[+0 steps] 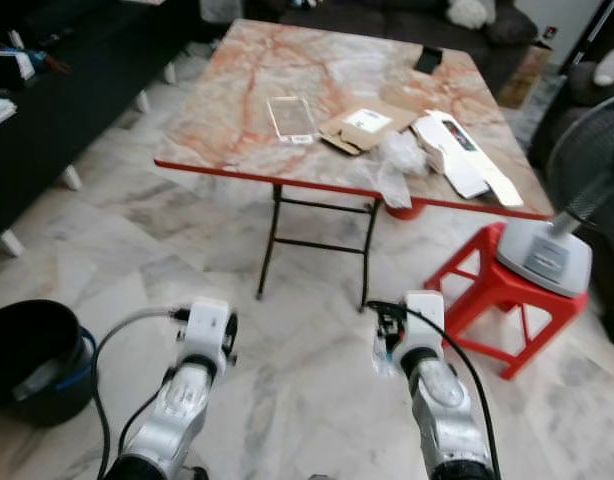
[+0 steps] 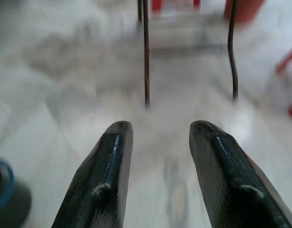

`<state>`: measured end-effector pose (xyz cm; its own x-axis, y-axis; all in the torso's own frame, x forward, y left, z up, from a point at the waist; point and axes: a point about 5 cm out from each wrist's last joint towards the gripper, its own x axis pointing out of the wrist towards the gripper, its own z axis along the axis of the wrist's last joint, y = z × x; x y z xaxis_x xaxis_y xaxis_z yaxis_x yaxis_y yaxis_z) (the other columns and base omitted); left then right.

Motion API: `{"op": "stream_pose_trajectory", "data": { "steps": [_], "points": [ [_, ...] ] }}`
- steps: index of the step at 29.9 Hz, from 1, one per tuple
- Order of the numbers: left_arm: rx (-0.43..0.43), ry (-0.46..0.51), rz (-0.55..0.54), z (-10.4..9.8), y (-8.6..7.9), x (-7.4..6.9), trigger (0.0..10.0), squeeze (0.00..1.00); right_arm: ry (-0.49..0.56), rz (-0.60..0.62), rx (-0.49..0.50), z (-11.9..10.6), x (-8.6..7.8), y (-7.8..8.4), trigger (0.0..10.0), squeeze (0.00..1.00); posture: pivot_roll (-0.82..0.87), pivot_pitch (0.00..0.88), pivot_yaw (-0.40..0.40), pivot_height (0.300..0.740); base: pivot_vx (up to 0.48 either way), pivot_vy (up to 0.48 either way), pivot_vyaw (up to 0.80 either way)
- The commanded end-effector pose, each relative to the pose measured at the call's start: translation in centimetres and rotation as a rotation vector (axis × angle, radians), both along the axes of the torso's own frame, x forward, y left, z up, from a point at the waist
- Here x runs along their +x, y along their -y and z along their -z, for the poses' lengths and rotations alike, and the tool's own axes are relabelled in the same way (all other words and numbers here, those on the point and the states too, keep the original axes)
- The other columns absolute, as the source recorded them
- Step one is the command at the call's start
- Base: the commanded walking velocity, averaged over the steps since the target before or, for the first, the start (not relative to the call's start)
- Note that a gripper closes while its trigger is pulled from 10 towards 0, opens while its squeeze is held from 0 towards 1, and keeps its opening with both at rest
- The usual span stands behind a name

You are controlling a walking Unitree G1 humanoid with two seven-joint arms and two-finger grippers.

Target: Picking trash to rubbish bin

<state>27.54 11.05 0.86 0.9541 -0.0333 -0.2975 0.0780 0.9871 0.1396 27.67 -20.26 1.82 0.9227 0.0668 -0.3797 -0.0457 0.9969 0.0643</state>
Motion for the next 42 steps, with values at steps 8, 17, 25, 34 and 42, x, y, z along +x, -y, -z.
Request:
{"op": "stream_pose_trajectory", "data": {
  "steps": [8, 17, 25, 34, 42],
  "points": [
    [0.033, -0.428, -0.040, 7.8, -2.5, -7.5, 10.0, 0.00, -0.304, 0.238, -0.015, 5.7, -5.4, 4.9, 10.0, 0.00, -0.04, 0.218, -0.143, 0.740, 0.000, 0.000, 0.00],
    [0.077, -0.505, -0.123, 8.8, -5.2, -8.9, 10.0, 0.00, -0.412, 0.355, 0.004, 7.5, -8.0, 6.0, 10.0, 0.00, 0.01, 0.210, -0.121, 0.740, 0.000, 0.000, 0.00],
    [0.104, -0.444, -0.278, 8.0, -9.0, -8.3, 10.0, 0.00, -0.434, 0.351, 0.036, 8.1, -8.3, 4.9, 10.0, 0.00, 0.07, 0.185, -0.064, 0.740, 0.000, 0.000, 0.00],
    [0.150, -0.458, -0.294, 7.7, -11.1, -8.5, 10.0, 0.00, -0.440, 0.345, 0.040, 8.4, -8.4, 4.1, 10.0, 0.00, 0.07, 0.156, -0.039, 0.740, 0.000, 0.000, 0.00],
    [0.141, -0.544, -0.282, 9.0, -10.4, -10.4, 10.0, 0.00, -0.457, 0.381, 0.024, 8.9, -9.4, 4.5, 10.0, 0.00, 0.05, 0.102, -0.029, 0.740, 0.000, 0.000, 0.70]
  ]
}}
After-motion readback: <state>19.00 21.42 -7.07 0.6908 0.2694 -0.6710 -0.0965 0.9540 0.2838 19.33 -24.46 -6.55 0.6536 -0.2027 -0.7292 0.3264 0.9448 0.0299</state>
